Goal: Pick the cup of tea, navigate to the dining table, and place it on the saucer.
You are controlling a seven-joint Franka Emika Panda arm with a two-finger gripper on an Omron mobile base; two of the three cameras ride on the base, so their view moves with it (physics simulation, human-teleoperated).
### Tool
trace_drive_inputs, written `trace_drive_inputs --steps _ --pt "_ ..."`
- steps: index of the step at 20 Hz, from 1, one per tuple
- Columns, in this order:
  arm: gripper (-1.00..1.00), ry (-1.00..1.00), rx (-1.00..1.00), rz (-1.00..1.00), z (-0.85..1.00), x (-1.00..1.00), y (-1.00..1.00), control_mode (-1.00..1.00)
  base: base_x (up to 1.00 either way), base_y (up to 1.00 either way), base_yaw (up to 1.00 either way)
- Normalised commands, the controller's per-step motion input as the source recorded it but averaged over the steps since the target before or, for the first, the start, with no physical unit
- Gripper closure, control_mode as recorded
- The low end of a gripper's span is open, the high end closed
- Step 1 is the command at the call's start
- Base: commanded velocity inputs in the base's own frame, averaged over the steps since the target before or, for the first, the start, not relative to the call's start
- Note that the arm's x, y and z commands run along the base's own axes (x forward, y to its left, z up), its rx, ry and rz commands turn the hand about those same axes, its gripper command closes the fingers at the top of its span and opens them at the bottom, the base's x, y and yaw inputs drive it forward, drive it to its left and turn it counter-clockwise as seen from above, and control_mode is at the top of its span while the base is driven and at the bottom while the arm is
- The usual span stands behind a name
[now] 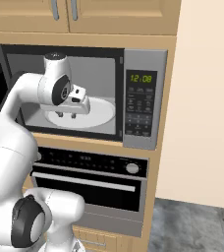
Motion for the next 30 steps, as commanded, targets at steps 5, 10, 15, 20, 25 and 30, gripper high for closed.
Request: trace_drive_inputs --steps 5,10,15,20,25,30 --pt "-1.0 -0.02 -0.02 0.0 -0.11 -0.22 0.06 -1.0 0.0 0.0 0.0" --pt "-1.0 -0.15 -0.03 -0.09 -0.27 -0.03 0.49 -1.0 0.0 0.0 0.0" --pt "-1.0 -0.04 0.0 -0.18 -0.01 0.46 0.43 -1.0 0.0 0.0 0.0" --pt "-1.0 0.0 0.01 -0.07 0.0 0.47 0.29 -1.0 0.0 0.0 0.0" --pt "-1.0 0.0 0.03 -0.01 0.03 0.52 0.19 -1.0 0.0 0.0 0.0" --pt "-1.0 -0.02 0.03 0.0 0.0 0.37 0.01 -1.0 0.0 0.0 0.0"
